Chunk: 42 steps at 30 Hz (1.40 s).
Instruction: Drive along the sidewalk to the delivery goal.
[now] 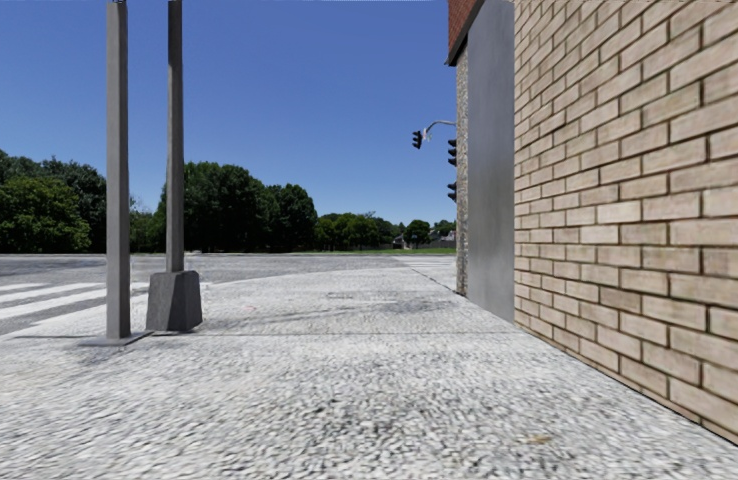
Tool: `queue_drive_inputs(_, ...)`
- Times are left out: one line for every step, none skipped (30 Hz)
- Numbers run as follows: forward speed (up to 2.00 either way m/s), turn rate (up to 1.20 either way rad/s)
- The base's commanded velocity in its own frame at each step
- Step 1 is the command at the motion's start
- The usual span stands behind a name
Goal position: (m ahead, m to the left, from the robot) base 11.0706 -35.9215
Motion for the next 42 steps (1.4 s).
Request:
queue_drive_inputs(2.00, 0.00)
queue_drive_inputs(2.00, 0.00)
queue_drive_inputs(2.00, 0.00)
queue_drive_inputs(2.00, 0.00)
queue_drive_inputs(2.00, 0.00)
queue_drive_inputs(2.00, 0.00)
queue_drive_inputs(2.00, 0.00)
queue_drive_inputs(2.00, 0.00)
queue_drive_inputs(2.00, 0.00)
queue_drive_inputs(2.00, 0.00)
queue_drive_inputs(2.00, 0.00)
queue_drive_inputs(2.00, 0.00)
queue_drive_inputs(2.00, 0.00)
queue_drive_inputs(2.00, 0.00)
queue_drive_inputs(2.00, 0.00)
queue_drive_inputs(2.00, 0.00)
queue_drive_inputs(2.00, 0.00)
queue_drive_inputs(2.00, 0.00)
queue_drive_inputs(2.00, 0.00)
queue_drive_inputs(2.00, 0.00)
queue_drive_inputs(2.00, 0.00)
queue_drive_inputs(2.00, 0.00)
queue_drive_inputs(2.00, 0.00)
queue_drive_inputs(2.00, 0.00)
queue_drive_inputs(2.00, 0.00)
queue_drive_inputs(2.00, 0.00)
queue_drive_inputs(2.00, 0.00)
queue_drive_inputs(2.00, 0.00)
queue_drive_inputs(2.00, 0.00)
queue_drive_inputs(2.00, 0.00)
queue_drive_inputs(2.00, 0.00)
queue_drive_inputs(2.00, 0.00)
queue_drive_inputs(2.00, 0.00)
queue_drive_inputs(2.00, 0.00)
queue_drive_inputs(2.00, 0.00)
queue_drive_inputs(2.00, 0.00)
queue_drive_inputs(2.00, 0.00)
queue_drive_inputs(2.00, 0.00)
queue_drive_inputs(2.00, 0.00)
queue_drive_inputs(2.00, 0.00)
queue_drive_inputs(2.00, 0.00)
queue_drive_inputs(2.00, 0.00)
